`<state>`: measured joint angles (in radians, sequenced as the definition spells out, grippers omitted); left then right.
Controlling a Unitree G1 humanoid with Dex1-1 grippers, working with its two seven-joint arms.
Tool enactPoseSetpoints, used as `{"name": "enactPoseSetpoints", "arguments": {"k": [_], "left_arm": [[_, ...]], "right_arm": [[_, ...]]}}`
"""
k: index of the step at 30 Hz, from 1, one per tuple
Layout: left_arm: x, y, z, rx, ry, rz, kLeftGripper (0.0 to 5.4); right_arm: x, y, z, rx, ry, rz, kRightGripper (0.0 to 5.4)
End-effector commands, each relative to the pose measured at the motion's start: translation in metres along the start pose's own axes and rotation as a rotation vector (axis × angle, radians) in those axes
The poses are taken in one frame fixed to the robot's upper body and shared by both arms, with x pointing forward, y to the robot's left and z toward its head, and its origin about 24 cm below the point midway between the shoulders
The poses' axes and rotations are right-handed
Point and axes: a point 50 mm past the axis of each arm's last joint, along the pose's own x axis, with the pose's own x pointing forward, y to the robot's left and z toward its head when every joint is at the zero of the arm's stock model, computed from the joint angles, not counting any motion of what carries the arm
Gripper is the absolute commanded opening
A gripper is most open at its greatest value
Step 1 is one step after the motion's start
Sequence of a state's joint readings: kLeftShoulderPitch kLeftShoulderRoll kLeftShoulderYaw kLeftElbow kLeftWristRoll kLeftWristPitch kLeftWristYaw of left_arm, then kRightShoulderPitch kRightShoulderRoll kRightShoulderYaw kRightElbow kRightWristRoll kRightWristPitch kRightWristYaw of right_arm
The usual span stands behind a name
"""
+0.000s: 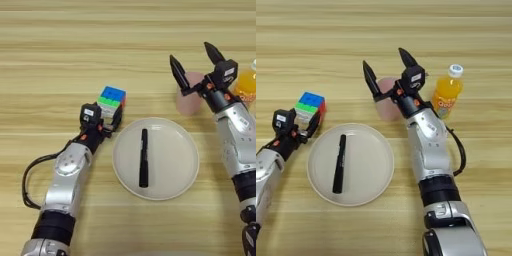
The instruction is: Move the objects on the table
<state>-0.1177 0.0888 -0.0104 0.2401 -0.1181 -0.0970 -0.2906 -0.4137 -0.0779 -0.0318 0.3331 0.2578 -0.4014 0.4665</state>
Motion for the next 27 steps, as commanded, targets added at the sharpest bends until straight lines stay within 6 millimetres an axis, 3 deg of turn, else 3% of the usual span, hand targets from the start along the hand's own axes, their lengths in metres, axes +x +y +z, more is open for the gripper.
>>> {"name": "enactPoseSetpoints", "arguments": {"k": [1, 12, 20, 27], "left_arm": [[-0.01, 0.008, -0.002, 0.025, 0.032, 0.013, 3.27], [-0.039, 0.026, -0.013, 0.041, 0.111, 0.083, 3.27], [-0.06, 0.051, -0.009, 0.066, 0.121, 0.181, 3.27], [-0.069, 0.059, -0.007, 0.089, 0.128, 0.209, 3.27]], "right_arm": [[0.001, 0.002, -0.002, 0.007, 0.008, 0.004, 5.4], [0.002, 0.002, -0.002, 0.006, 0.005, 0.004, 5.4], [0.001, 0.0, -0.003, 0.002, 0.007, 0.0, 5.4], [0.001, 0.0, -0.002, 0.001, 0.006, 0.003, 5.4]]}}
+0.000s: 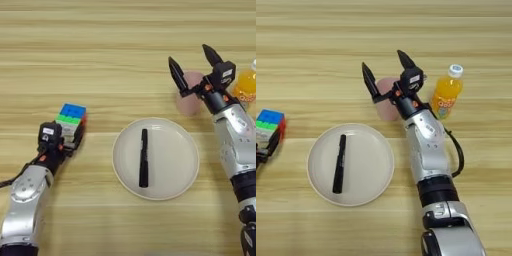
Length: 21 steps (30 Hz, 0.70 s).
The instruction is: Move the objects on the table
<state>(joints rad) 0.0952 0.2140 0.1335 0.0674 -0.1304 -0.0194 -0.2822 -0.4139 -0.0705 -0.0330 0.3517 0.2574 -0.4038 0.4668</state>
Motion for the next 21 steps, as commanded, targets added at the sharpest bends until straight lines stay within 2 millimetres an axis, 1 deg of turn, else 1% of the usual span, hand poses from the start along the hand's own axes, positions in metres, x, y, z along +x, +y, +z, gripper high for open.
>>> {"name": "enactPoseSetpoints", "arguments": {"k": [1, 5, 15, 17, 21], "left_arm": [[-0.0052, 0.0077, -0.0005, 0.012, 0.018, 0.023, 3.27], [-0.0067, 0.0109, -0.0008, 0.018, 0.023, 0.032, 3.27], [-0.0055, 0.0055, -0.001, 0.016, 0.02, 0.014, 3.27], [-0.0054, 0.0053, -0.0011, 0.015, 0.02, 0.016, 3.64], [-0.0049, 0.005, -0.0013, 0.012, 0.019, 0.016, 3.98]], "right_arm": [[0.0021, -0.0006, 0.0017, -0.011, -0.006, 0.009, 5.4], [0.0024, -0.0008, 0.0017, -0.011, -0.006, 0.011, 5.4], [0.0026, -0.0008, 0.0016, -0.012, -0.004, 0.018, 5.4], [0.0026, -0.0009, 0.0016, -0.011, -0.003, 0.019, 5.4], [0.0028, -0.0008, 0.0014, -0.011, -0.003, 0.021, 5.4]]}}
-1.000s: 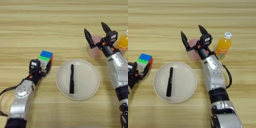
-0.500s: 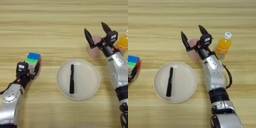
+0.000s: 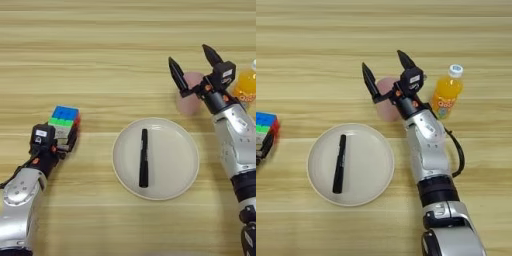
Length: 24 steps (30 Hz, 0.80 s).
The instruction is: Move the objects on the table
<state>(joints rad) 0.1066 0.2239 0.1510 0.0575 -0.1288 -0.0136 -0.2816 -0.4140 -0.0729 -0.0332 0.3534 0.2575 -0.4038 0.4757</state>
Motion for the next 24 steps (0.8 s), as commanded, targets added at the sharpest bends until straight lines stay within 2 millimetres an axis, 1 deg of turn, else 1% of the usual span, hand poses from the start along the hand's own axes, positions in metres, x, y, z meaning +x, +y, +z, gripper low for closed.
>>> {"name": "enactPoseSetpoints", "arguments": {"k": [1, 12, 15, 18, 21, 24], "left_arm": [[-0.001, -0.001, -0.001, 0.001, 0.012, -0.003, 4.1], [0.001, -0.002, 0.003, 0.008, -0.013, -0.008, 5.12], [0.003, -0.001, 0.011, 0.021, -0.063, 0.0, 5.38], [0.004, -0.004, 0.021, 0.01, -0.124, -0.008, 5.38], [0.004, -0.004, 0.027, 0.012, -0.159, -0.005, 5.38], [0.005, -0.004, 0.033, 0.047, -0.201, -0.002, 5.38]], "right_arm": [[0.003, -0.001, 0.001, -0.009, -0.005, 0.012, 5.4], [0.003, 0.0, 0.0, -0.005, -0.003, 0.012, 5.4], [0.003, 0.0, 0.0, -0.004, -0.005, 0.01, 5.4], [0.003, 0.0, 0.001, -0.005, -0.008, 0.009, 5.4], [0.003, 0.0, 0.001, -0.005, -0.011, 0.008, 5.4], [0.004, 0.001, 0.001, -0.004, -0.013, 0.008, 5.4]]}}
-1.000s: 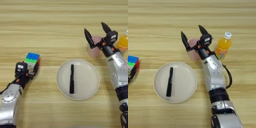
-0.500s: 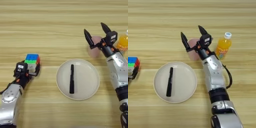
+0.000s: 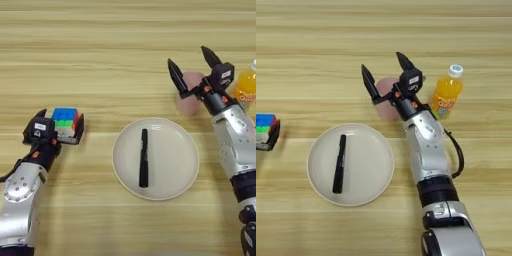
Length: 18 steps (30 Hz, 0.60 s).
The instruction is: Move the objects on the table
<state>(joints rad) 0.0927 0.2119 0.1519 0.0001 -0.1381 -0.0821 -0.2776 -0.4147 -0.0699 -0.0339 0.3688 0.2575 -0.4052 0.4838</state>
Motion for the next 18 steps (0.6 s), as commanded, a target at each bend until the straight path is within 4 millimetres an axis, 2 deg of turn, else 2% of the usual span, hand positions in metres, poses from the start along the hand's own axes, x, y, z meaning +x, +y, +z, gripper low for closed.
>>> {"name": "enactPoseSetpoints", "arguments": {"k": [1, 7, 15, 18], "left_arm": [[0.004, -0.002, 0.011, 0.036, -0.074, -0.006, 5.38], [0.019, -0.019, 0.017, -0.006, -0.134, -0.05, 5.38], [0.032, -0.023, 0.017, -0.018, -0.176, -0.049, 5.38], [0.041, -0.03, 0.017, 0.001, -0.193, -0.068, 5.38]], "right_arm": [[0.005, 0.0, 0.004, -0.011, -0.024, 0.004, 5.4], [0.005, 0.001, 0.005, -0.012, -0.03, 0.002, 5.4], [0.005, -0.006, 0.01, -0.038, -0.041, -0.012, 5.4], [0.005, -0.006, 0.012, -0.064, -0.044, -0.01, 5.4]]}}
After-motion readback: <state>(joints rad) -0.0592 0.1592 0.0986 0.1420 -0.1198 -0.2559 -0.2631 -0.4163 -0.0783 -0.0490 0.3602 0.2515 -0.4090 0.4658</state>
